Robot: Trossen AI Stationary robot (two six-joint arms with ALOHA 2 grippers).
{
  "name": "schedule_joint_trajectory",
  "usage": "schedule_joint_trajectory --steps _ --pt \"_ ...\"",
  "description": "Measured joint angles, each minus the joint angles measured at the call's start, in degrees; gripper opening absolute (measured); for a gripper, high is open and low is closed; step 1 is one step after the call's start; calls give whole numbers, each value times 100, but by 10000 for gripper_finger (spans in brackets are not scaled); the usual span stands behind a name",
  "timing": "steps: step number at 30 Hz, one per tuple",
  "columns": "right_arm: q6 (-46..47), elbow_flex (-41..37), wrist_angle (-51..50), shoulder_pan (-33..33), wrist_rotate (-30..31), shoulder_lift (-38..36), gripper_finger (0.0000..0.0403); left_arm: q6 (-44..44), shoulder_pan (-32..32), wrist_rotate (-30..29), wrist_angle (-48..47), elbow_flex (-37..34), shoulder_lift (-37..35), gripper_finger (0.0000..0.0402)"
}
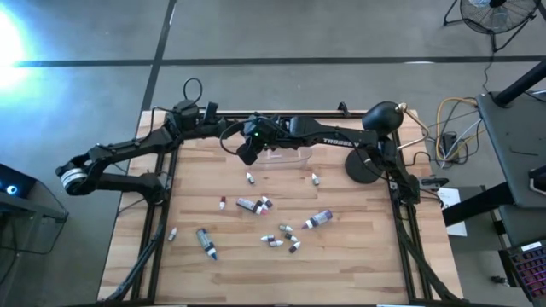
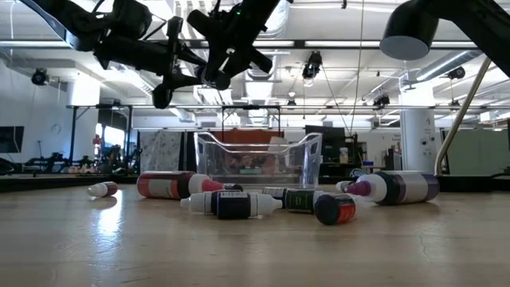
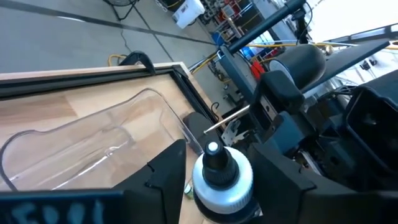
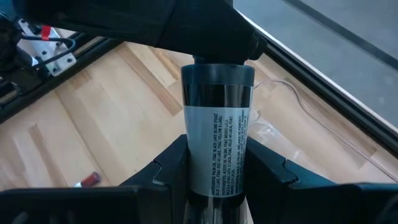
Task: Pick & Place food coloring
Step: Put the large black food coloring bottle into the transparent bin
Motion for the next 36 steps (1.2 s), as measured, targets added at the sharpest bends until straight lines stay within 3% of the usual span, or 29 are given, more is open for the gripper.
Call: schedule_joint_trajectory --steps 6,9,18,23,29,36 --pt "-18 0 0 -12 8 0 119 60 0 0 2 0 -26 98" --pt "-10 0 -59 -39 37 0 136 133 -2 -19 1 0 -18 96" --pt "22 0 -1153 -62 215 -24 241 631 0 -263 -211 0 -13 104" --pt "28 0 -2403 -42 1053 -59 285 1230 -38 -426 -342 0 108 102" --pt "49 0 -2872 1 1375 -320 291 2309 -412 -599 -378 0 575 102" --pt "253 0 -2892 -6 1581 -689 271 3844 -1203 -1963 -420 0 925 102"
